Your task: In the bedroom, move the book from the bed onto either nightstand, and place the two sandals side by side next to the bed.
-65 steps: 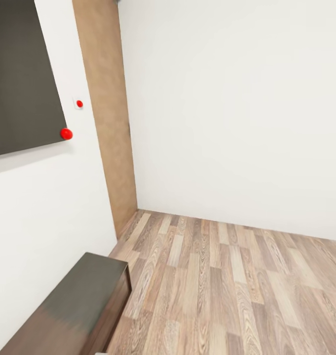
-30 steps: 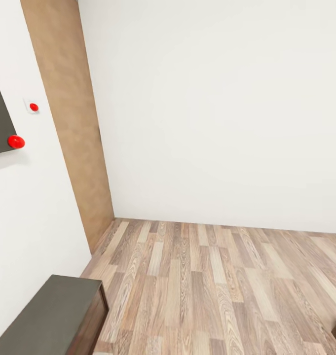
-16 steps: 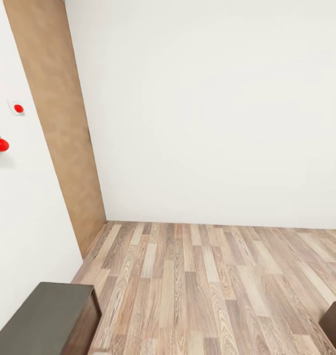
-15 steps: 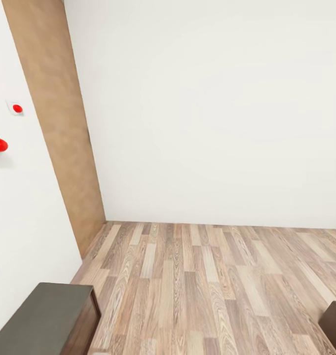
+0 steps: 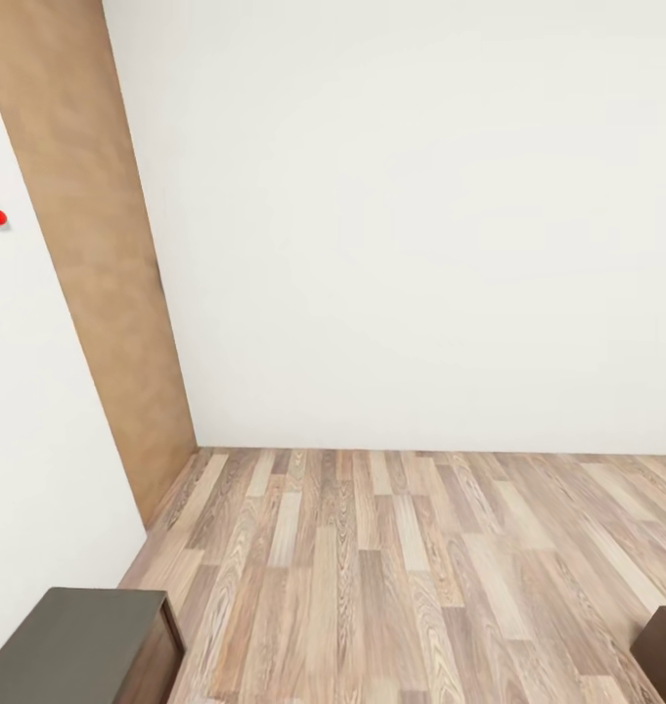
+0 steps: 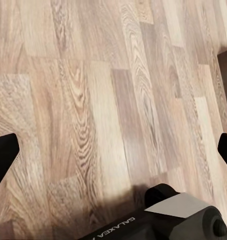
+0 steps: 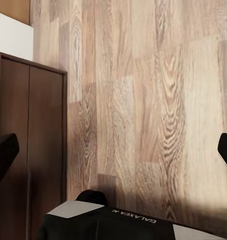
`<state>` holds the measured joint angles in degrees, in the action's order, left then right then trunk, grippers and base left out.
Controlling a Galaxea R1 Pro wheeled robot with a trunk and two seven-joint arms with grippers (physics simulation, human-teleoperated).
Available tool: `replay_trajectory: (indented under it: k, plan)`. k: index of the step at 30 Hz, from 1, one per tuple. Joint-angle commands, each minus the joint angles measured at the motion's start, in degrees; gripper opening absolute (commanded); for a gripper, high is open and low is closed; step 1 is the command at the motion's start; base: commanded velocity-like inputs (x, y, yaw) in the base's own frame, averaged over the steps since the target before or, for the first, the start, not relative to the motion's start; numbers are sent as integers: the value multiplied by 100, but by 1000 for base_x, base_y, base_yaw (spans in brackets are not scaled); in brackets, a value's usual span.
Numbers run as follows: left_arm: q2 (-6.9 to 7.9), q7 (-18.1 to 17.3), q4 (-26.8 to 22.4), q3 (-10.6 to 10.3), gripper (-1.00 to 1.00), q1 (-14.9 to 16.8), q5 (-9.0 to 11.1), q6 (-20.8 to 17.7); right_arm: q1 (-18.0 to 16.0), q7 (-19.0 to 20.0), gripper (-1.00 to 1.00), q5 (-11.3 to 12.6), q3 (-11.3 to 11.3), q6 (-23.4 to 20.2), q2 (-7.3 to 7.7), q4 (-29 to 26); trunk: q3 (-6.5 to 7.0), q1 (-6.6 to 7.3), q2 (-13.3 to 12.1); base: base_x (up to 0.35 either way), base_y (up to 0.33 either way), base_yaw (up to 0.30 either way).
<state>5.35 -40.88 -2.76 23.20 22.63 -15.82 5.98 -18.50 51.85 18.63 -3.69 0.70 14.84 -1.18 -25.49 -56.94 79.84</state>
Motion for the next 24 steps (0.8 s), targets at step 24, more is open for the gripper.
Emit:
replay_trajectory:
  k: [24]
  plan:
    - [1, -7, 4, 32, 100, 4, -61, 44, -4, 18, 100, -26, -36, 2, 1, 7, -6, -3, 3, 202, 0, -87]
